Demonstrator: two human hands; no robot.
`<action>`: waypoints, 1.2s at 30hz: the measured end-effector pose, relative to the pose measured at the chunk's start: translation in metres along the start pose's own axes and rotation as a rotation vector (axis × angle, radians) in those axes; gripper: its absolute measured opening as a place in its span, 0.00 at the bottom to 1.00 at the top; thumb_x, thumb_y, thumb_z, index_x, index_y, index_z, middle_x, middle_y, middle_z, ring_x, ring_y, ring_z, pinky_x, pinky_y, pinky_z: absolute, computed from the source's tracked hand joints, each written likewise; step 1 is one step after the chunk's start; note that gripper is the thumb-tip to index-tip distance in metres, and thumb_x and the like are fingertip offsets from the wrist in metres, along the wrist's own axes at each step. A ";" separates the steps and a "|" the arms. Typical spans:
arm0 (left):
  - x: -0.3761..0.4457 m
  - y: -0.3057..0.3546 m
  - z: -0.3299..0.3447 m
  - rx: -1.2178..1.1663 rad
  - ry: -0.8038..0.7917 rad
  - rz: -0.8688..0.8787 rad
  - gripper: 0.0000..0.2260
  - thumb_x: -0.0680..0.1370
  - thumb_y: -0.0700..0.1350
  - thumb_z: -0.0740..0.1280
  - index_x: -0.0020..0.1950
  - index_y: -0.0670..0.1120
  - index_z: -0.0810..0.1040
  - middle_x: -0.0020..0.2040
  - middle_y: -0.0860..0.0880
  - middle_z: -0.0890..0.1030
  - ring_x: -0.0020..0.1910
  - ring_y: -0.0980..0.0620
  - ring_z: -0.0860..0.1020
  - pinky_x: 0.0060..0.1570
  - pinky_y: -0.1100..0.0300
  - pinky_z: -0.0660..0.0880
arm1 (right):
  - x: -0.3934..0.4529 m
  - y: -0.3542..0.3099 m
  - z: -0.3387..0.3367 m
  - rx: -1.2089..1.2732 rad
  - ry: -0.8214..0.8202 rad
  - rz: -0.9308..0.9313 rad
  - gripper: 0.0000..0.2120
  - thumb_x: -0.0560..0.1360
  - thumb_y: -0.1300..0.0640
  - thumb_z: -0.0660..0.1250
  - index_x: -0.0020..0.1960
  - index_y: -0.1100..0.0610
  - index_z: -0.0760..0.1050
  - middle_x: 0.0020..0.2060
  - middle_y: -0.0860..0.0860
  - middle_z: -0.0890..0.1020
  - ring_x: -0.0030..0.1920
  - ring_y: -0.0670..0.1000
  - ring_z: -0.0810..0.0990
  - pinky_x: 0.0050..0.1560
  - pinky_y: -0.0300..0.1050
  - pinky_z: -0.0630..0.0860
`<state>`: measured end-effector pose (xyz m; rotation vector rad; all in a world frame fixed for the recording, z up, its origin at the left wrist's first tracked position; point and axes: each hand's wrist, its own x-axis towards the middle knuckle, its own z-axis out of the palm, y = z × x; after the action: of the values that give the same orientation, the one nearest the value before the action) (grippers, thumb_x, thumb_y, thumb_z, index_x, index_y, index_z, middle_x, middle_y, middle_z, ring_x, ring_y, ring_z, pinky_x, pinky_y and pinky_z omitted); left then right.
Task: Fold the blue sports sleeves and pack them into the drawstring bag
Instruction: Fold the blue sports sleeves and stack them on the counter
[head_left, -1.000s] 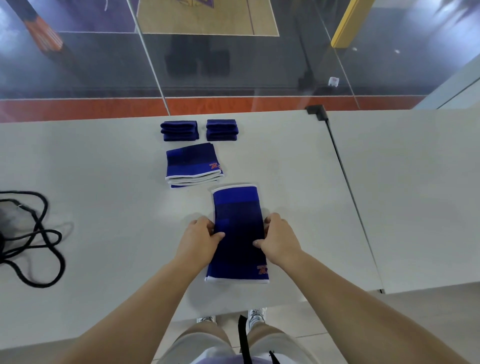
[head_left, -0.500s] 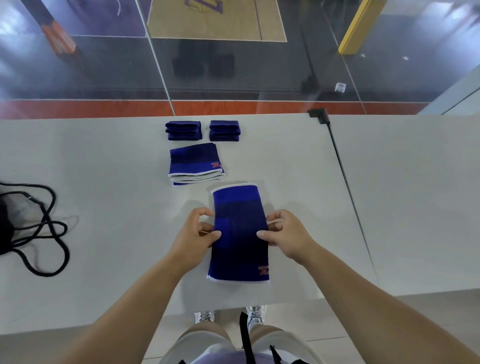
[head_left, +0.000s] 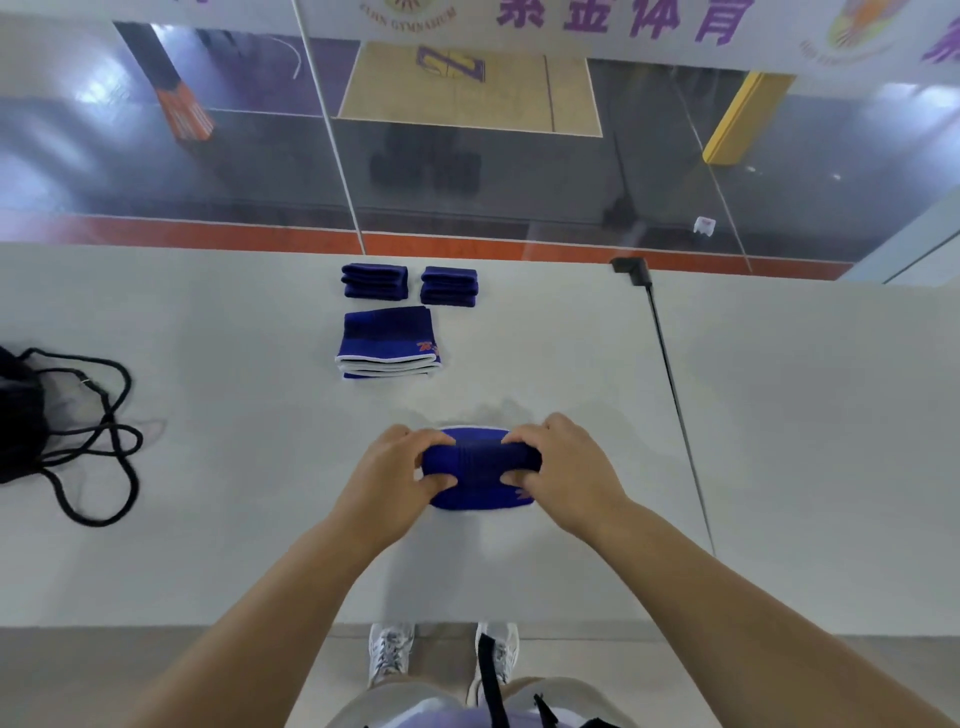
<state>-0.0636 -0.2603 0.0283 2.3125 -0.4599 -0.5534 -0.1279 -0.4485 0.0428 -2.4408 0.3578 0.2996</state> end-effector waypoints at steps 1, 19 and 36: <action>-0.002 0.001 0.000 0.021 0.002 0.025 0.13 0.73 0.40 0.71 0.56 0.50 0.79 0.49 0.51 0.72 0.46 0.57 0.72 0.47 0.70 0.66 | 0.000 0.002 -0.003 -0.018 -0.004 -0.032 0.12 0.73 0.54 0.70 0.56 0.51 0.77 0.48 0.48 0.69 0.53 0.48 0.69 0.53 0.42 0.71; 0.032 -0.025 -0.040 0.117 -0.044 -0.159 0.09 0.78 0.47 0.63 0.57 0.50 0.77 0.50 0.53 0.78 0.47 0.53 0.77 0.47 0.62 0.71 | 0.049 -0.012 -0.051 -0.067 -0.196 -0.110 0.05 0.79 0.57 0.58 0.47 0.50 0.71 0.43 0.49 0.78 0.40 0.53 0.79 0.42 0.47 0.78; 0.153 -0.113 -0.092 0.452 -0.157 0.157 0.19 0.78 0.50 0.54 0.64 0.48 0.76 0.67 0.47 0.72 0.64 0.42 0.70 0.66 0.58 0.61 | 0.129 -0.069 -0.046 0.115 -0.187 0.001 0.09 0.79 0.57 0.61 0.52 0.43 0.74 0.45 0.43 0.81 0.46 0.45 0.80 0.47 0.42 0.79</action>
<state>0.1316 -0.2036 -0.0296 2.6344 -0.9134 -0.6040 0.0213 -0.4486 0.0789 -2.2783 0.2865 0.4897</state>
